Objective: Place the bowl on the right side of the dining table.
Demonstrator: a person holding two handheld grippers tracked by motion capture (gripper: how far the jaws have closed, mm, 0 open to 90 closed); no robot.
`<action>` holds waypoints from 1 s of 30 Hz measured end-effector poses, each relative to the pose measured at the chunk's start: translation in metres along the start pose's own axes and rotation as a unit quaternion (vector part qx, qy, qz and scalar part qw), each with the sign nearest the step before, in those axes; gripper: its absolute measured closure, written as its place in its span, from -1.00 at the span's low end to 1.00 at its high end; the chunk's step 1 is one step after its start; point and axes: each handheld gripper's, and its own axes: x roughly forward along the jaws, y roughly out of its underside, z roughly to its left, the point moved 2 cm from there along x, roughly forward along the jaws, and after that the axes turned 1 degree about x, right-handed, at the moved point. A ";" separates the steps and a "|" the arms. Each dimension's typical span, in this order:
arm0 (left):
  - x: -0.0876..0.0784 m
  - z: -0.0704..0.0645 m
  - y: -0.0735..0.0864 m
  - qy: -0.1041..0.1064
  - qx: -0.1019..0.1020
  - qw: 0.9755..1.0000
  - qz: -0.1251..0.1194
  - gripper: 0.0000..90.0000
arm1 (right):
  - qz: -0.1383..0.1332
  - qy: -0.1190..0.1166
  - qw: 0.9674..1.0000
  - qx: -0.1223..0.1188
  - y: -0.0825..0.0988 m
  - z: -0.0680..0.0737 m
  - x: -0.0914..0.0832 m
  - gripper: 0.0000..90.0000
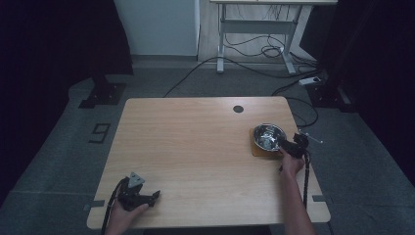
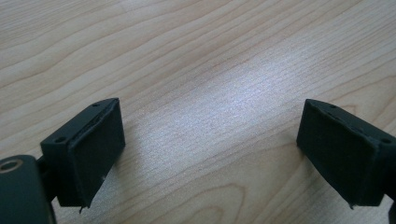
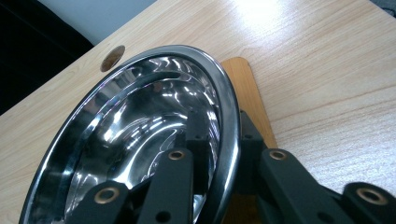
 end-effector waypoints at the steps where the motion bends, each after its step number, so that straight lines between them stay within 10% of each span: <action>1: 0.000 0.000 0.000 0.000 0.000 1.000 0.000 -0.84 | -0.001 0.002 1.000 -0.001 0.000 0.000 0.000 0.74; 8: 0.000 0.000 0.000 0.000 0.000 1.000 0.000 -0.84 | -0.017 0.022 1.000 -0.013 -0.003 0.001 -0.005 0.11; 30: 0.000 0.000 0.000 0.000 0.000 1.000 0.000 -0.84 | -0.039 0.000 0.997 -0.063 -0.001 0.022 -0.047 -0.18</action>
